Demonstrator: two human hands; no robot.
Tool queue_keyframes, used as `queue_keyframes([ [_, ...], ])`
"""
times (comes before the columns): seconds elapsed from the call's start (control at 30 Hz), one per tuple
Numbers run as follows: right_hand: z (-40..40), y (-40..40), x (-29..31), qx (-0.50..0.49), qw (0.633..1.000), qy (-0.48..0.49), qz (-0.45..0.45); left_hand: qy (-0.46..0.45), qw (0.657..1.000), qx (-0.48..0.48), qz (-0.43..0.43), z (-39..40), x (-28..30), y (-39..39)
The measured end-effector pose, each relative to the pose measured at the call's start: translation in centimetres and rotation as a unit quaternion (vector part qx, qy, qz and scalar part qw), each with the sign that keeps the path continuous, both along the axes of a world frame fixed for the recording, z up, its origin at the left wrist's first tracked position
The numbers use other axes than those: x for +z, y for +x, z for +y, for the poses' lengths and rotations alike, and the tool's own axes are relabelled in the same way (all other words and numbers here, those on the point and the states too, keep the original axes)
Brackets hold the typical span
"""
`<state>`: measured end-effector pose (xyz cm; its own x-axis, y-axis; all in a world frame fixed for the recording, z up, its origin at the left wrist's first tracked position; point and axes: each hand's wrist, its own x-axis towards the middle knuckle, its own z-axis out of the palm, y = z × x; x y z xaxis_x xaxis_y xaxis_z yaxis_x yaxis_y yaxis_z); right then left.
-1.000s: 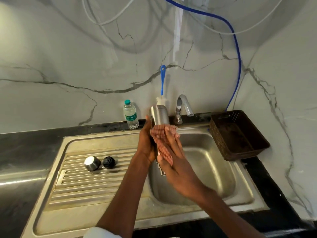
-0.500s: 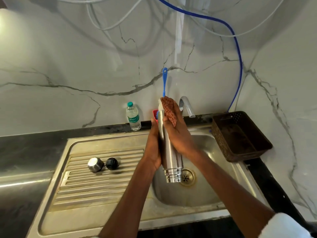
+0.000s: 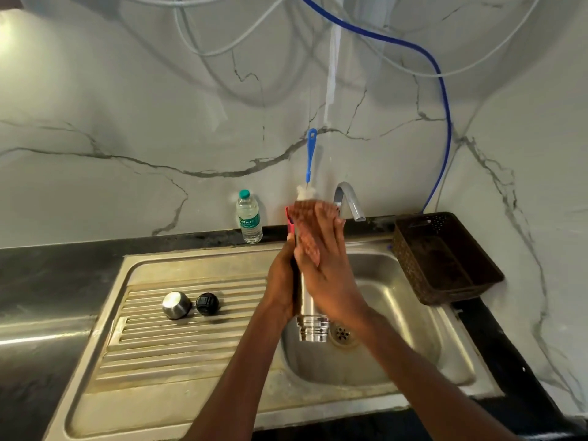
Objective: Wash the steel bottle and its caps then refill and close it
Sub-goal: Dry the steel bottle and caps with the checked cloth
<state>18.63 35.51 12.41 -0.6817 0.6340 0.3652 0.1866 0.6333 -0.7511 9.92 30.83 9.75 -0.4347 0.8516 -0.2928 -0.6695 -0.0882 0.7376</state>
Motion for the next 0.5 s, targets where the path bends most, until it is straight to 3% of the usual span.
queue_keyframes([
  [0.1, 2.8, -2.1, 2.2, -0.010, 0.991, -0.107, 0.077, 0.024, 1.000, -0.016, -0.010, -0.2, 0.3, 0.4],
  [0.33, 0.0, 0.1, 0.4, 0.086, 0.952, -0.280, 0.088, 0.039, 0.999, 0.016, -0.025, 0.4, 0.9, -1.4],
  [0.5, -2.4, 2.5, -1.8, 0.105, 0.975, -0.187, 0.050, -0.004, 0.997, 0.075, 0.002, 1.0, 0.1, -2.4],
])
